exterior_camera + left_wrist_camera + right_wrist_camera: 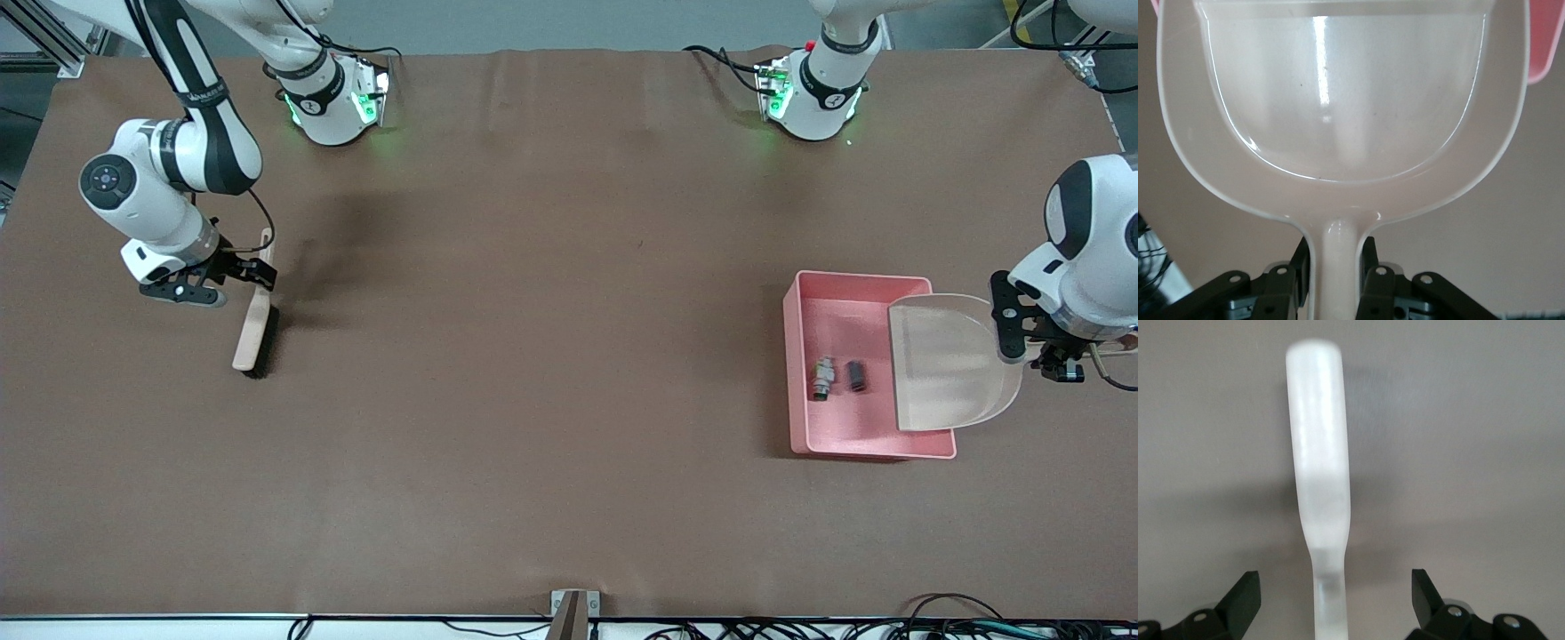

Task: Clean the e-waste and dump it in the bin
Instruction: 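Tilt the dustpan with the left gripper to dump parts into the bin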

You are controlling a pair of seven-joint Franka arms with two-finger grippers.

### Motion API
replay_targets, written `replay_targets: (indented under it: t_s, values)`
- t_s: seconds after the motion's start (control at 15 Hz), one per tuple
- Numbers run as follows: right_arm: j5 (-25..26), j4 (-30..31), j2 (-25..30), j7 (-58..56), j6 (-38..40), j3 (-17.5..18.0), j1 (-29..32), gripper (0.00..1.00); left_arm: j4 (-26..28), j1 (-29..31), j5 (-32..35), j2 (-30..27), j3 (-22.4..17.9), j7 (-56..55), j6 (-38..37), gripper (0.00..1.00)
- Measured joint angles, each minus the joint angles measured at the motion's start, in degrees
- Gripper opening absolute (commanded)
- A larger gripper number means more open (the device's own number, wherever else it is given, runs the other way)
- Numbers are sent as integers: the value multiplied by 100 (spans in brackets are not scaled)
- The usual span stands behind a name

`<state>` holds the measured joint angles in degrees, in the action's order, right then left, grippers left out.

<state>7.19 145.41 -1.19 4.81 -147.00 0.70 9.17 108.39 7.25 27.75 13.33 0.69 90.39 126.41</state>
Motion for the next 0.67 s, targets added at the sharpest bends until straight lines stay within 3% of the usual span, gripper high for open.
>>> replay_targets:
  t_s: [0.2,0.4,0.67]
  values:
    - [0,-190,181,0,61,23,-2,100,-7,-898,568,-95,-638,-189,41,1]
    - [0,-408,439,-3,525,68,-30,100,-89,-1248,629,-242,-815,-300,41,1]
    - [-10,-1136,707,-5,1656,95,-95,100,-374,-1459,-323,-332,-823,-334,75,1]
